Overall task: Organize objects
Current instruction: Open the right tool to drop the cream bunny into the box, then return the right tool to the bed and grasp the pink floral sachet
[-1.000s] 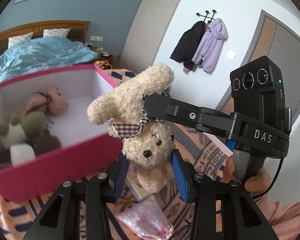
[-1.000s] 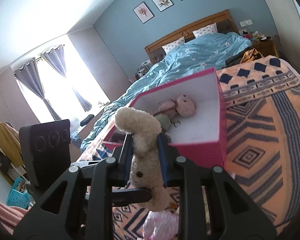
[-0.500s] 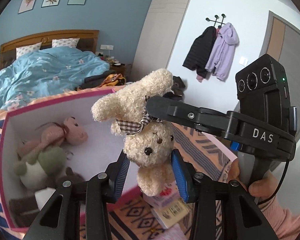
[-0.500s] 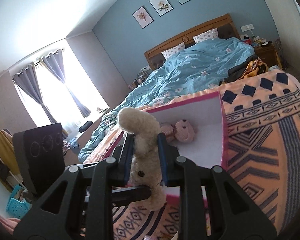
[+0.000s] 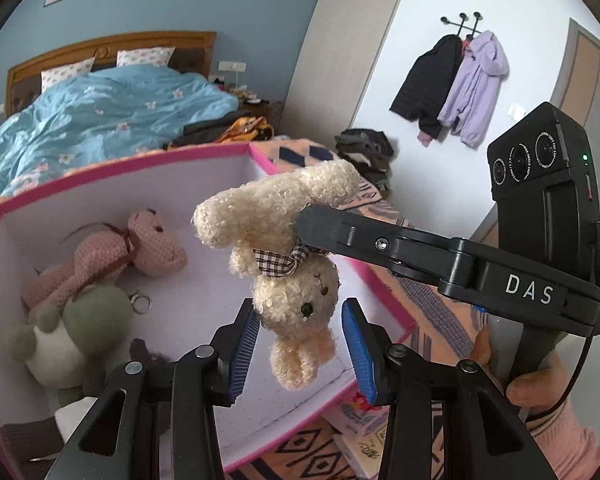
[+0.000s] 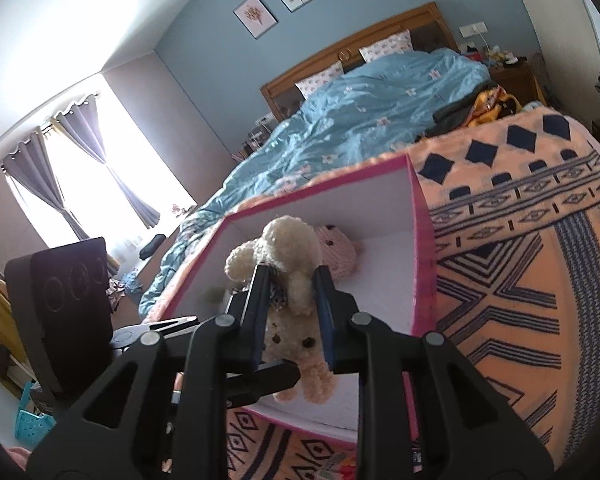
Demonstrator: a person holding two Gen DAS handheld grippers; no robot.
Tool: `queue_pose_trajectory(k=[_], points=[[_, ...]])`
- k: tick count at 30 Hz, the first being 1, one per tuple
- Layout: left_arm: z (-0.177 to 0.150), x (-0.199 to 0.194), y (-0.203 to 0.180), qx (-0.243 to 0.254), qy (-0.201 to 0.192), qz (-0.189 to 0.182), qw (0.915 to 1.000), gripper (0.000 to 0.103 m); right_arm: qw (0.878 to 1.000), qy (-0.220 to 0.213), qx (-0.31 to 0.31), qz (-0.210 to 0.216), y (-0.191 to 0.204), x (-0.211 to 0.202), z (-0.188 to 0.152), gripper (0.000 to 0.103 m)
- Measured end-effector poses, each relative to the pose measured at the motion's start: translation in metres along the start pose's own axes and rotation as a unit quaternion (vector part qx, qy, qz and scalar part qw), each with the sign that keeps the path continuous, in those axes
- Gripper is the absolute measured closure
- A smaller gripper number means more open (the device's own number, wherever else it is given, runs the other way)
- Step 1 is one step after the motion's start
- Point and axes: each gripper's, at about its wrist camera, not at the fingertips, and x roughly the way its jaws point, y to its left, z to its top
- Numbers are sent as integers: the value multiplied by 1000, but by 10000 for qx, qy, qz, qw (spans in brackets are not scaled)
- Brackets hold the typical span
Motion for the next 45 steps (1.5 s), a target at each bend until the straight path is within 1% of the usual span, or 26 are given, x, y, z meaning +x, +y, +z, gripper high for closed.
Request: queue_pose_trajectory(k=[6, 11, 12, 13, 14, 15, 17, 25, 26, 27, 28, 29, 31, 33, 35, 38, 39, 40, 41, 45], points=[[-4, 13, 1, -24, 203, 126, 9997, 60, 9996, 137, 12, -231, -7, 7, -5, 77], [-6, 18, 3, -88, 314, 180, 9993, 58, 9980, 188, -161, -578, -3, 12, -6, 77], [-7, 18, 4, -108, 325, 182, 9992, 57, 9975, 185, -180, -654, -3, 12, -6, 76], [-7, 17, 5, -133, 331, 200, 9992, 54, 9970, 180, -189, -730, -3, 12, -6, 75], [-8, 16, 6, -168, 325, 257, 9990, 54, 9968, 173, -191, -760, -4, 13, -6, 70], [-9, 14, 6, -186, 294, 307, 9989, 54, 9968, 159, -181, -756, -4, 12, -7, 65], [-13, 9, 6, -185, 239, 266, 9992, 53, 9969, 117, -252, -735, -1, 9, -9, 62], [-25, -23, -3, 0, -105, 155, 9998, 52, 9983, 52, -291, -499, 9, -12, -21, 59], [-28, -31, -5, 33, -173, 167, 9997, 50, 9985, 31, -299, -451, 11, -16, -23, 58], [-30, -36, -7, 65, -225, 168, 9996, 46, 9987, 9, -312, -414, 13, -21, -25, 57], [-33, -43, -8, 97, -301, 167, 9994, 37, 9987, -2, -328, -382, 15, -26, -28, 57], [-35, -48, -10, 136, -386, 183, 9990, 33, 9989, -10, -348, -329, 17, -32, -31, 57], [-39, -60, -12, 212, -533, 218, 9981, 31, 9989, -37, -390, -258, 21, -42, -38, 54], [-43, -70, -14, 225, -664, 198, 9973, 29, 9988, -47, -446, -209, 24, -52, -45, 47], [-50, -80, -14, 198, -819, 195, 9963, 17, 9988, -26, -471, -148, 27, -60, -52, 47], [-60, -86, -16, 192, -889, 273, 9955, 15, 9985, 61, -541, -77, 31, -68, -65, 46], [-63, -86, -16, 179, -867, 273, 9957, 14, 9984, 90, -560, -71, 32, -70, -70, 45], [-67, -85, -16, 132, -849, 318, 9958, 10, 9982, 125, -573, -75, 33, -72, -74, 45], [-73, -84, -15, 87, -830, 403, 9957, 9, 9981, 181, -585, -98, 33, -73, -80, 44], [-89, -77, -13, -64, -618, 422, 9972, 9, 9973, 420, -604, -66, 31, -72, -101, 44]])
